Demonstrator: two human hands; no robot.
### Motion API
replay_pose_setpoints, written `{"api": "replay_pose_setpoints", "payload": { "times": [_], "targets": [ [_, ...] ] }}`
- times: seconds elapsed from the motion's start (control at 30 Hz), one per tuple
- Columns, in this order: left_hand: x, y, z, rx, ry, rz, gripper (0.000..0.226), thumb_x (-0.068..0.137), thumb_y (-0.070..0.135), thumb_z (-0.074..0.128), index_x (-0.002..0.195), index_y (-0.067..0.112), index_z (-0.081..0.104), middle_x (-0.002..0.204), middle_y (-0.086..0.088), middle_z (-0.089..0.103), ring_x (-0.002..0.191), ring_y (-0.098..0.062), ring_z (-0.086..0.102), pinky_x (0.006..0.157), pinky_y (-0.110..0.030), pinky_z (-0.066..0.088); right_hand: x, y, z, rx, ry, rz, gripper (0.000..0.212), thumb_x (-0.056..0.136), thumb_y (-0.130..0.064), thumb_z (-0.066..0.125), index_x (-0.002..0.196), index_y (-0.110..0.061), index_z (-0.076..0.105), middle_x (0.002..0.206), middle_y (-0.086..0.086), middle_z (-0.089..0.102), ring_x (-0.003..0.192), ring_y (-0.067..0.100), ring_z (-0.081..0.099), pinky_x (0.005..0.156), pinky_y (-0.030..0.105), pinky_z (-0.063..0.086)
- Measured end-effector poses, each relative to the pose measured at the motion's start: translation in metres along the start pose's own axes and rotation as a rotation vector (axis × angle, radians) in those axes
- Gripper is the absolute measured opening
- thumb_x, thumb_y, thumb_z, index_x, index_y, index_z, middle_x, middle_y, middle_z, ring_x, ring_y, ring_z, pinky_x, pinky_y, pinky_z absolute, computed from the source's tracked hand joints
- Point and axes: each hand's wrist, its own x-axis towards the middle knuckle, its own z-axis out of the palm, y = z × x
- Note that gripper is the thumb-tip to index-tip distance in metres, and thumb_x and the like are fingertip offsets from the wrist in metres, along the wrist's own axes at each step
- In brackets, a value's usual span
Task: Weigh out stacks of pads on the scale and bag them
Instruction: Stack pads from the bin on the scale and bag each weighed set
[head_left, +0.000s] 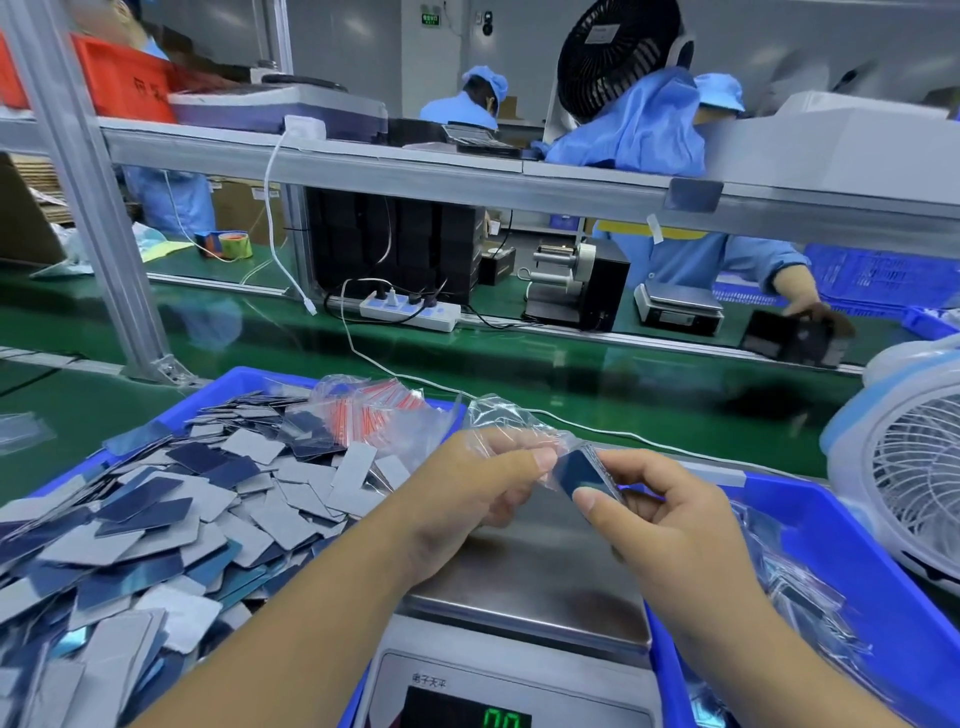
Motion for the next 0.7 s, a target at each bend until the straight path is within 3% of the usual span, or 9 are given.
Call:
{"api": "replay_pose_setpoints", "payload": {
  "times": [0.07, 0.13, 0.23, 0.4, 0.57, 0.7],
  "targets": [
    [0.0001, -0.0010, 0.0007, -0.003, 0.016, -0.011, 0.020, 0.083, 0.029, 0.066, 0.096, 0.023, 0.080, 0.067, 0.005, 0.045, 0.059, -0.009, 0.032, 0.051, -0.017, 0.024, 0.0010, -0.0008, 0.0010, 0.061, -0.005, 0.026, 0.023, 0.076, -0.015, 0.078, 0.093, -0.030, 0.075, 0.064, -0.006, 0.067, 0.047, 0.002, 0.048, 0.049, 0.010, 0.036],
    [0.0002, -0.0016, 0.0019, 0.025, 0.044, -0.019, 0.016, 0.082, 0.032, 0.067, 0.089, 0.027, 0.081, 0.063, 0.006, 0.044, 0.059, -0.010, 0.031, 0.051, -0.018, 0.025, 0.0018, -0.0006, 0.0029, 0.129, -0.017, 0.070, 0.024, 0.070, -0.022, 0.076, 0.093, -0.028, 0.076, 0.067, -0.004, 0.067, 0.045, 0.005, 0.045, 0.046, 0.014, 0.035],
    [0.0001, -0.0021, 0.0020, 0.046, 0.056, 0.007, 0.017, 0.081, 0.031, 0.070, 0.092, 0.024, 0.080, 0.066, 0.007, 0.055, 0.059, -0.009, 0.040, 0.053, -0.018, 0.032, 0.0025, 0.0025, 0.0048, 0.217, -0.032, 0.143, 0.026, 0.067, -0.024, 0.075, 0.093, -0.025, 0.076, 0.066, 0.002, 0.062, 0.046, 0.014, 0.036, 0.042, 0.020, 0.031],
    [-0.0011, 0.0007, 0.0002, 0.040, 0.114, -0.038, 0.024, 0.072, 0.031, 0.079, 0.096, 0.027, 0.079, 0.095, -0.002, 0.076, 0.083, -0.009, 0.067, 0.069, -0.021, 0.049, 0.0041, 0.0039, 0.0035, 0.208, -0.078, 0.191, 0.027, 0.065, -0.022, 0.077, 0.092, -0.023, 0.076, 0.066, 0.005, 0.062, 0.046, 0.015, 0.036, 0.042, 0.022, 0.031],
    [-0.0036, -0.0003, 0.0031, 0.090, 0.098, -0.059, 0.017, 0.068, 0.026, 0.083, 0.084, 0.031, 0.079, 0.084, 0.005, 0.075, 0.076, -0.006, 0.067, 0.065, -0.019, 0.052, 0.0055, 0.0023, -0.0007, 0.206, -0.122, 0.260, 0.028, 0.060, -0.016, 0.081, 0.084, -0.023, 0.070, 0.076, 0.012, 0.068, 0.045, 0.014, 0.043, 0.041, 0.022, 0.034],
    [-0.0059, 0.0036, 0.0026, 0.134, -0.040, -0.101, 0.013, 0.074, 0.028, 0.079, 0.086, 0.028, 0.079, 0.082, 0.003, 0.073, 0.078, -0.007, 0.065, 0.066, -0.019, 0.049, 0.0070, 0.0032, -0.0023, 0.235, -0.061, 0.260, 0.036, 0.056, -0.011, 0.082, 0.088, -0.016, 0.068, 0.076, 0.011, 0.067, 0.045, 0.014, 0.045, 0.041, 0.021, 0.035]
  ]
}}
